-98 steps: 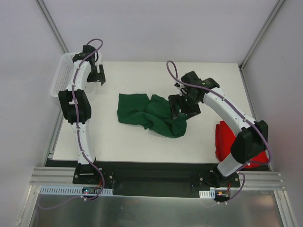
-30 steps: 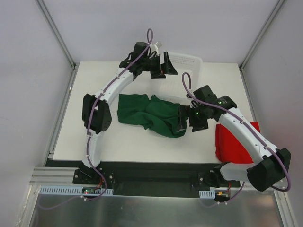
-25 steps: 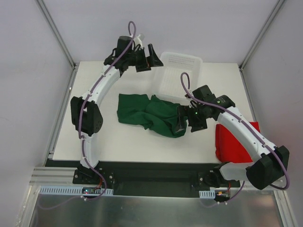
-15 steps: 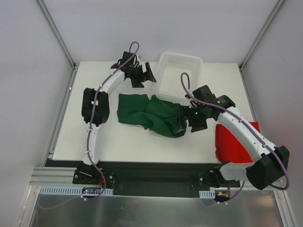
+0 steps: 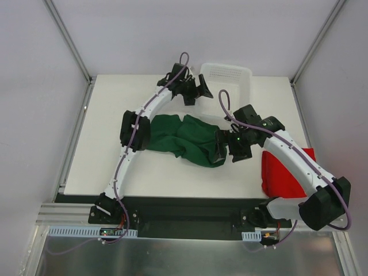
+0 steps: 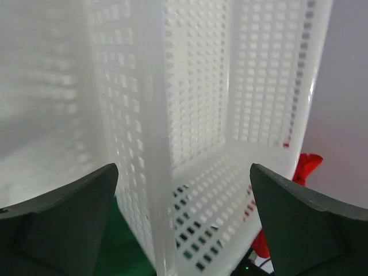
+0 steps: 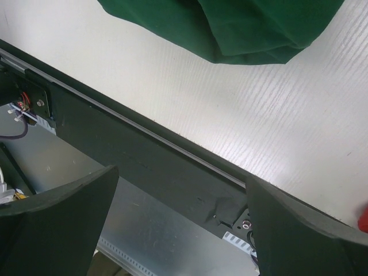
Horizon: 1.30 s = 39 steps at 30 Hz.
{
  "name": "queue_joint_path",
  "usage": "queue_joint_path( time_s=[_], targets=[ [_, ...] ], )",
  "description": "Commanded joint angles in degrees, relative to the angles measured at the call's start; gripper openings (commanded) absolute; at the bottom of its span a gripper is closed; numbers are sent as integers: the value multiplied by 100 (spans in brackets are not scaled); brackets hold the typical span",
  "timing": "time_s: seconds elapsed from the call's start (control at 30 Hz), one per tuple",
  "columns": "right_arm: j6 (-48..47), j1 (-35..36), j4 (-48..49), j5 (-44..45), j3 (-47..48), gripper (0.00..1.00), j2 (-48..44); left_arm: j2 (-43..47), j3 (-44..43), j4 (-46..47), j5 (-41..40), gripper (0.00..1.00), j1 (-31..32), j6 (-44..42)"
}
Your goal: Fold and stack the t-shirts
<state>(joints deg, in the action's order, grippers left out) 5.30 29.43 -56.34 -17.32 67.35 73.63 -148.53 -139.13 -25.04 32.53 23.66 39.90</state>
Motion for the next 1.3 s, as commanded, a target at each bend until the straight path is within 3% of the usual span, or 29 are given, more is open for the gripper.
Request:
queue_joint_path(
  time_s=[0.0,0.13,0.27,0.37,0.4,0.47,0.53,0.67,0.83,1.03,1.27],
  targets=[
    [15,-7,79,-166,-29,96,82,95,-63,1268,429,99,683,992],
    [76,-7,237,-236,-169,96,143,210,114,2087,604,99,1017,1519],
    [138,1,325,-289,-257,96,187,455,402,2249,711,99,1062,1319],
    [156,10,378,-211,-319,96,143,1306,1841,2782,727,99,703,1265],
    [147,19,369,-141,-319,96,143,1814,2759,3081,754,99,449,1344],
    [121,19,378,62,-311,96,178,2308,3643,4070,851,99,123,1695],
    [16,19,325,219,-179,96,318,2907,4515,4340,1027,99,-289,1741],
    [-309,1,167,676,435,96,705,3697,5236,3561,1263,99,-766,1091],
    [-767,-113,-88,2027,1533,96,1382,4621,6484,3506,1676,99,-1100,818],
    [-1206,-560,307,3391,1913,96,2024,5974,7970,3488,1897,99,-1381,791],
    [-1444,-912,966,3639,2282,96,2876,7100,8858,3383,2081,99,-1426,949]
  ],
)
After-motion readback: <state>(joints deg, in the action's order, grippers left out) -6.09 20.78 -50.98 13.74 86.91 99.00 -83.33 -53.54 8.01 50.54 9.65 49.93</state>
